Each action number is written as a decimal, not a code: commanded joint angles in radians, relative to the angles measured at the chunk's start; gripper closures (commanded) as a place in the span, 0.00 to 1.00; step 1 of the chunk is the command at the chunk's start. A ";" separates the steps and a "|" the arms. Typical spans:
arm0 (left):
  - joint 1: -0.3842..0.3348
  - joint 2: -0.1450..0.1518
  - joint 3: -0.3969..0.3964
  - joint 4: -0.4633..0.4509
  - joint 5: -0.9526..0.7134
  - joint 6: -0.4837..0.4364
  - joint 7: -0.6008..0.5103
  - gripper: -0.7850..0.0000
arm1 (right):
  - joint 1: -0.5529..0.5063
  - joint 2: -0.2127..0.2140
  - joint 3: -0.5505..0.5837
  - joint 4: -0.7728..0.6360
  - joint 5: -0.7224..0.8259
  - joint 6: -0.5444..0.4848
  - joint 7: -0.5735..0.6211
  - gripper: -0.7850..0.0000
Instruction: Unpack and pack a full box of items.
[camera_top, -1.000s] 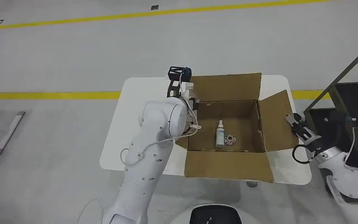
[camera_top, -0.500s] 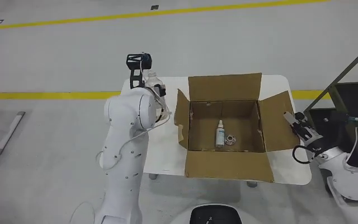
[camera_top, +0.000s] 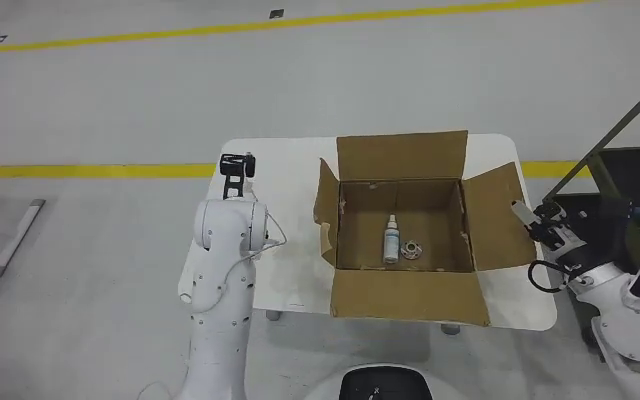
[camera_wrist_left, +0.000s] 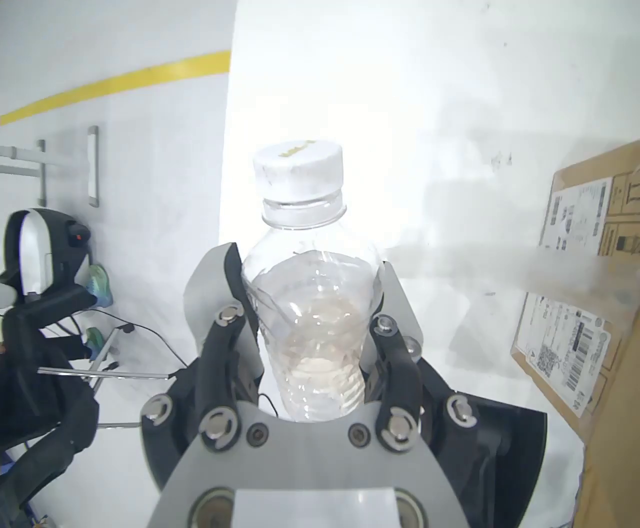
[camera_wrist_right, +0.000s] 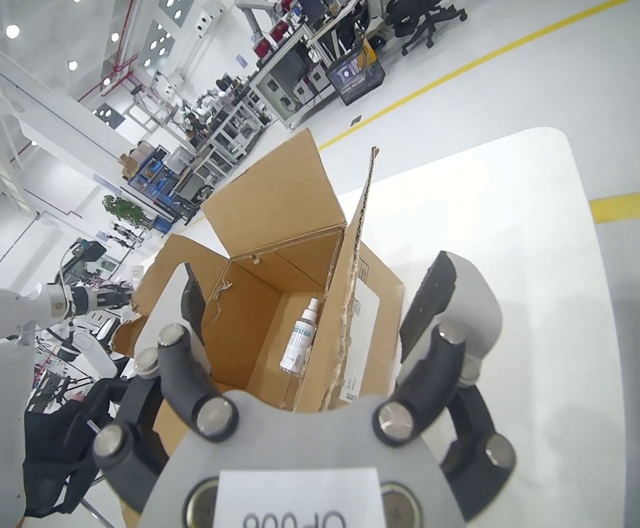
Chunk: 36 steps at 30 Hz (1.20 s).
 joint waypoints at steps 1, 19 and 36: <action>0.028 0.001 0.002 0.023 0.007 -0.003 -0.003 1.00 | -0.005 -0.001 -0.001 0.003 0.000 -0.001 -0.002 0.00; 0.075 -0.018 0.063 0.196 -0.044 0.091 0.052 1.00 | -0.028 -0.003 0.009 0.010 -0.004 -0.017 -0.009 0.00; 0.083 -0.024 0.105 0.285 -0.034 0.057 0.071 1.00 | -0.079 -0.007 0.022 -0.047 -0.130 -0.068 -0.106 0.00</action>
